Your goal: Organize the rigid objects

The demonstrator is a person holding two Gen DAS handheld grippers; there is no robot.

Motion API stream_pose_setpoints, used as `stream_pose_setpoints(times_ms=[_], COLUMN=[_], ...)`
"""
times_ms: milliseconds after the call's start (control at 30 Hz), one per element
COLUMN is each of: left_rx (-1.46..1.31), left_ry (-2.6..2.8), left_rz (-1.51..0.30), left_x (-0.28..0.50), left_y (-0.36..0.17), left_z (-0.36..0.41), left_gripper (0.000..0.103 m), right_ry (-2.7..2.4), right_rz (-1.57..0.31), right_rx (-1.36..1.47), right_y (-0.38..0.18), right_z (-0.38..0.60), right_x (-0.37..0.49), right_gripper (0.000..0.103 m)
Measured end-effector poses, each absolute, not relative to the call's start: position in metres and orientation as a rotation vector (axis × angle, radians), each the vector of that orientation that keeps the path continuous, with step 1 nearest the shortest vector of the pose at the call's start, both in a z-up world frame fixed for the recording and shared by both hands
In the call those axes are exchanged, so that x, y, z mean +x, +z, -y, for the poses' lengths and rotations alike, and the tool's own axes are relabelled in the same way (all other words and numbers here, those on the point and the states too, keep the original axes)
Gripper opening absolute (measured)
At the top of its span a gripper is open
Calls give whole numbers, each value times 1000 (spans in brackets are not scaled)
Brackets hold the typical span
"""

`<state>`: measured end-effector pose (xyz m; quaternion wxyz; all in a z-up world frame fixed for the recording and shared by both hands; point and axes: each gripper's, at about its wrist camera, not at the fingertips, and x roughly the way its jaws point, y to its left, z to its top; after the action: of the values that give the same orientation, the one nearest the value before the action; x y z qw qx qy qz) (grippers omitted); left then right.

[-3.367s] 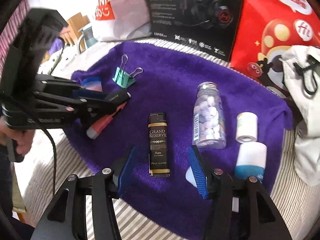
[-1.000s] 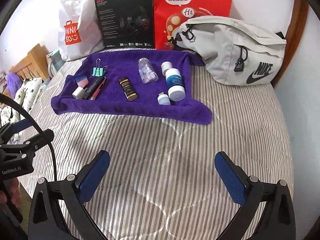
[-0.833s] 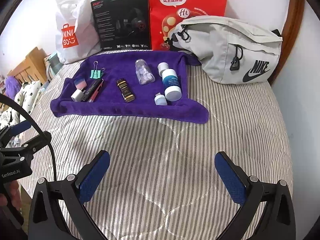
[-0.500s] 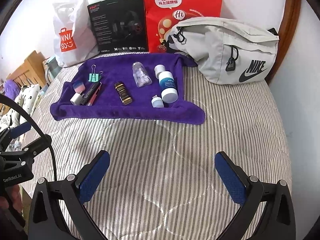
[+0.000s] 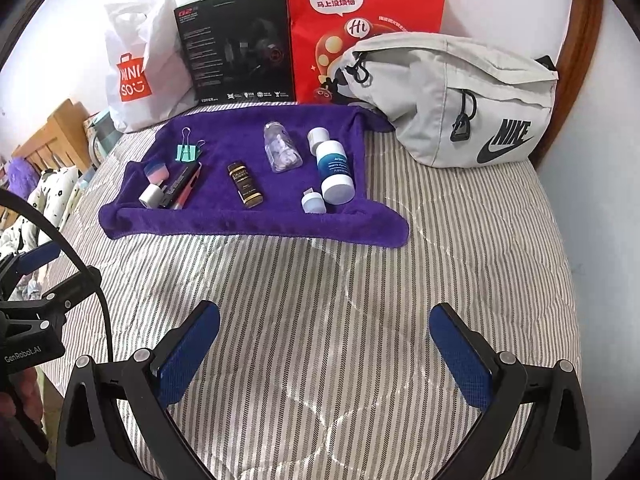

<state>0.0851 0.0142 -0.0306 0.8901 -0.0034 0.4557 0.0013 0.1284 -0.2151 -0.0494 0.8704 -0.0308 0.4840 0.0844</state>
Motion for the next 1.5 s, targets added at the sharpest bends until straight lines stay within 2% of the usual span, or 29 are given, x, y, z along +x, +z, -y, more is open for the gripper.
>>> stream_pose_setpoints(times_ms=[1500], left_rx=[-9], left_ry=[23], left_rz=[-948], left_x=[83], left_y=[-28], left_z=[-16], left_gripper=[98], right_ry=[194], right_rz=[-1011], right_rx=[-70], right_y=[-51], right_z=[215], right_x=[124], right_gripper=[103])
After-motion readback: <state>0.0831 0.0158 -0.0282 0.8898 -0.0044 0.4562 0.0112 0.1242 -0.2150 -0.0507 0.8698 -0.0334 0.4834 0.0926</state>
